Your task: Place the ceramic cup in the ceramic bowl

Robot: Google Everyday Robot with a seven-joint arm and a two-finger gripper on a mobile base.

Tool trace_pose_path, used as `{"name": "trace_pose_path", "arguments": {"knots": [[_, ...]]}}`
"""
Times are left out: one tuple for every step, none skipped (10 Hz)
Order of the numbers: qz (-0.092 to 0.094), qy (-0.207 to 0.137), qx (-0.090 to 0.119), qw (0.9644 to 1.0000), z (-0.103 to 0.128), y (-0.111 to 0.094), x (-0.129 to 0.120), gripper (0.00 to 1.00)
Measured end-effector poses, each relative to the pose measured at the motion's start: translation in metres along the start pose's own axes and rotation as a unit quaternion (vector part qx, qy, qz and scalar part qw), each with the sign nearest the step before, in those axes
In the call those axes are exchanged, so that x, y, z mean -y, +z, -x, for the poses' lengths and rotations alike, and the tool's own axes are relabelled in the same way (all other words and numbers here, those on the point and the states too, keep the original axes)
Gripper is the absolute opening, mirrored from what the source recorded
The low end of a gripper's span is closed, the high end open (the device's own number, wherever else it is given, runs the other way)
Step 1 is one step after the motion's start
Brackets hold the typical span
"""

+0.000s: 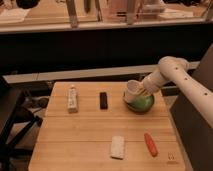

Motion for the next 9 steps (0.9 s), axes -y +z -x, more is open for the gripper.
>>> {"name": "trace_pose_path", "arguments": {"knots": [[-0.001, 0.002, -0.001, 1.0, -0.0008, 0.0005, -0.0008, 0.0], [-0.001, 0.005, -0.002, 1.0, -0.0015, 0.0008, -0.0019, 0.0], [-0.002, 0.007, -0.003, 1.0, -0.0019, 0.0012, -0.0024, 0.0], [-0.002, 0.01, -0.003, 0.9999, -0.0028, 0.0023, -0.0041, 0.0], [-0.003, 0.013, -0.004, 0.9999, -0.0036, 0.0032, -0.0053, 0.0], [-0.003, 0.015, -0.004, 0.9999, -0.0044, 0.0039, -0.0065, 0.0], [-0.003, 0.018, -0.004, 0.9998, -0.0051, 0.005, -0.0079, 0.0], [-0.004, 0.019, -0.004, 0.9998, -0.0055, 0.005, -0.0081, 0.0], [-0.004, 0.02, -0.004, 0.9998, -0.0059, 0.0058, -0.0088, 0.0]]}}
